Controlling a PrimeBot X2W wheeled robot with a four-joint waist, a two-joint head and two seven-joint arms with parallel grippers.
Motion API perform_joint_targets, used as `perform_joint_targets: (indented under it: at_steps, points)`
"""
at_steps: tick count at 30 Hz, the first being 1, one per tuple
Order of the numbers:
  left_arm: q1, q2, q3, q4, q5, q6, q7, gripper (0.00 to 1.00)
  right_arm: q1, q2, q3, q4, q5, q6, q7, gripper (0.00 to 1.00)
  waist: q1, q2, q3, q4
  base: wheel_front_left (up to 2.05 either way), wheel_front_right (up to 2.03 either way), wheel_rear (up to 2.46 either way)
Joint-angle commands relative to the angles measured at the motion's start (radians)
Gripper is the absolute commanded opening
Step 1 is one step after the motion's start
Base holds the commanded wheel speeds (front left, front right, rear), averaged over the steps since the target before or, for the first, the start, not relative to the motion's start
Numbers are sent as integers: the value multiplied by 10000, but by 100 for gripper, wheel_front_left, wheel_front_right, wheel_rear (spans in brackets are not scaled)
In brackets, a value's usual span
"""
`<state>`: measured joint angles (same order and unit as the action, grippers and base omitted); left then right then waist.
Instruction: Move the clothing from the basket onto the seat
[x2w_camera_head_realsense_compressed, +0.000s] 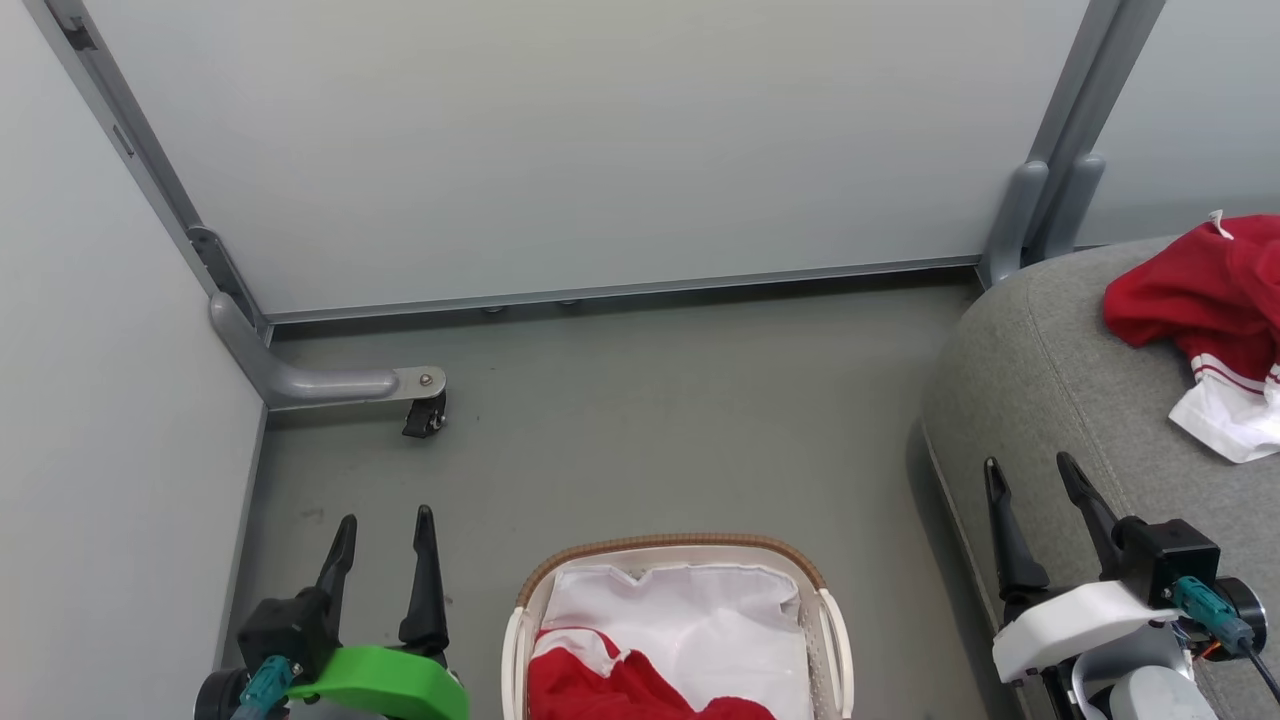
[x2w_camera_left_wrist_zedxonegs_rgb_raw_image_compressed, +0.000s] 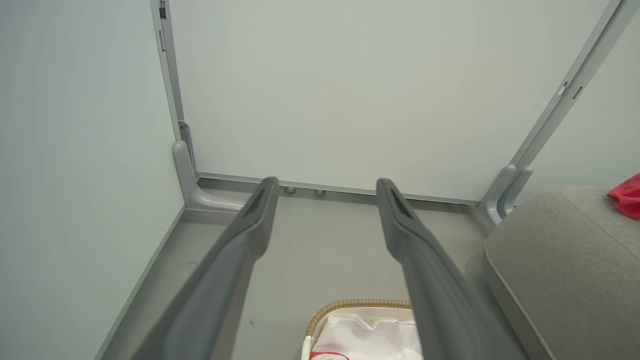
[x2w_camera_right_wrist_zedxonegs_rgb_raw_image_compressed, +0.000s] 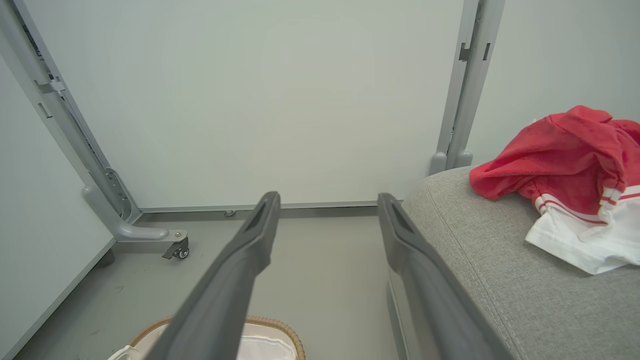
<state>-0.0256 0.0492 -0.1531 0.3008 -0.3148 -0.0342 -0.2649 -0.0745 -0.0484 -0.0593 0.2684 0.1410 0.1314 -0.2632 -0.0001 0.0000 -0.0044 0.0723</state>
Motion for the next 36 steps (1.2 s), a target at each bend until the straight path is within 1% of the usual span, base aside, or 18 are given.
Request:
perform_joint_targets:
  at_steps: [1, 12, 28, 32, 36]
  points:
    - [-5, 24, -4, 37, -11, -35, 9, 100, -34, -38, 3, -56, -16, -14, -24, 100, 1, 0, 2, 5, 0, 0, 0]
    - [-130, 24, -67, 123, 47, -52, 9, 100, -108, -37, 120, -112, 7, -14, -24, 100, 1, 0, 16, 32, 0, 0, 0]
    - [-277, 23, -235, 152, 208, -116, 9, 100, -165, -37, 119, -220, 64, -14, -24, 100, 1, 0, 185, -136, 0, 0, 0]
    - [-450, 23, -451, 295, 555, -253, 9, 100, -243, -37, 36, -287, 13, -14, -24, 100, 1, 0, 374, -273, 0, 0, 0]
    - [-1154, 25, -752, 815, 1218, -496, 9, 100, -514, -37, -44, -462, -86, -14, -24, 100, 1, 0, 881, -477, 0, 0, 0]
